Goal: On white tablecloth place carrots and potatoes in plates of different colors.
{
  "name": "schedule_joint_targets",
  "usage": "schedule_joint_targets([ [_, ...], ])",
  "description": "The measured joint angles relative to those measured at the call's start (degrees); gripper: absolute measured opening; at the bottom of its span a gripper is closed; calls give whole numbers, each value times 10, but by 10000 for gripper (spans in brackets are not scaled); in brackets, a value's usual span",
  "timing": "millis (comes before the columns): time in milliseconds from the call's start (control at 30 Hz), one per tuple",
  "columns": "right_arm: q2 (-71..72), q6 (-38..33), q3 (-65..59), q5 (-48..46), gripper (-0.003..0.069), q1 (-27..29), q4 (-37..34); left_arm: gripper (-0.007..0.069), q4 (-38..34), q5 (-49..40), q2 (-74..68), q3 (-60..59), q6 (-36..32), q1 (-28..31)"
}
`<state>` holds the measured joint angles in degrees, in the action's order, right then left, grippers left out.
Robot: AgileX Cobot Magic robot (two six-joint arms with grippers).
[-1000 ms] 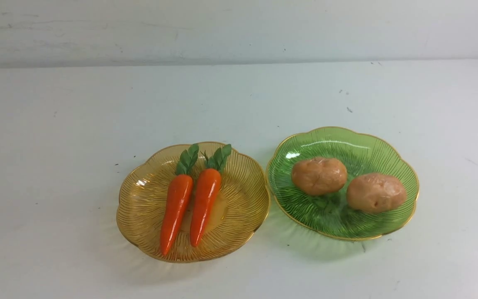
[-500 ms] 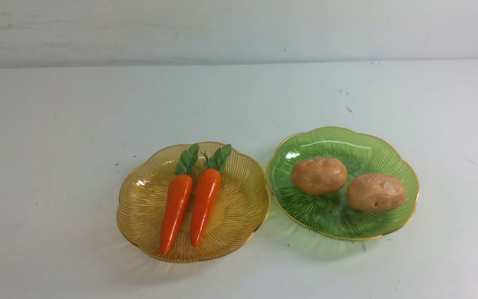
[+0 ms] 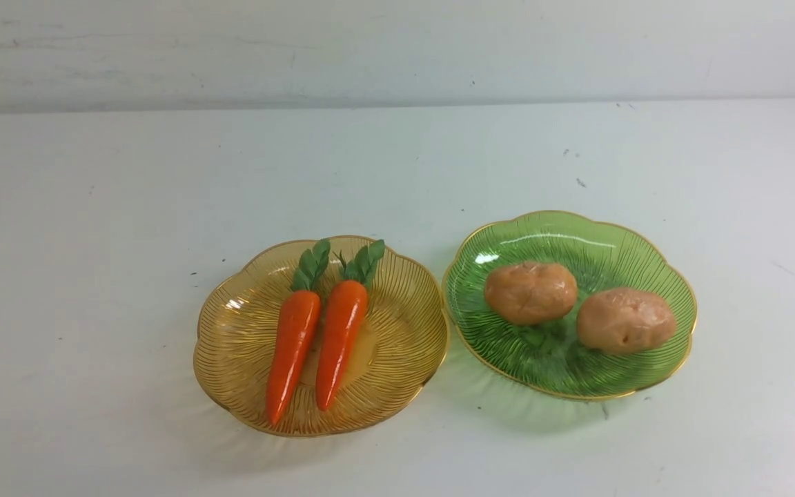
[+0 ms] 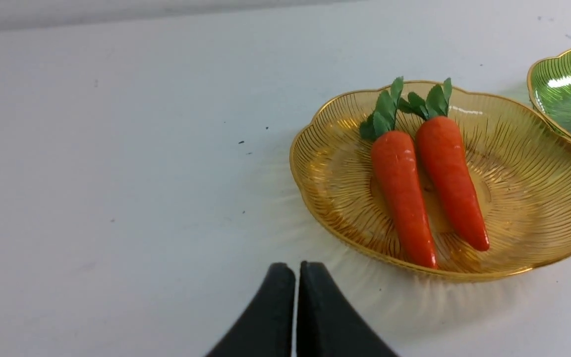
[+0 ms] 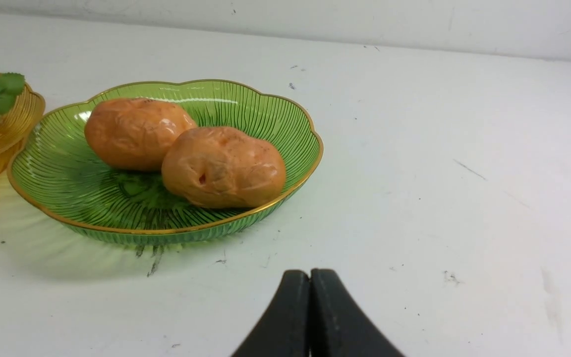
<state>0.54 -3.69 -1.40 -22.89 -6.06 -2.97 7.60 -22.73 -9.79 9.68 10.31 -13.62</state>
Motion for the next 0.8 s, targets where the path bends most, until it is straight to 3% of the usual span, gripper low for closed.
schedule_joint_targets([
  [100, 0, 0, 0, 0, -15, 0, 0, -4, -76, 54, 7, -50, -76, 43],
  [200, 0, 0, 0, 0, -15, 0, 0, -4, -102, 68, 45, -94, -116, 86],
  [433, 0, 0, 0, 1, -15, 0, 0, -4, -99, 14, 103, -114, -119, 109],
  [800, 0, 0, 0, 1, -15, 0, 0, -3, -99, 11, 105, -114, -119, 109],
])
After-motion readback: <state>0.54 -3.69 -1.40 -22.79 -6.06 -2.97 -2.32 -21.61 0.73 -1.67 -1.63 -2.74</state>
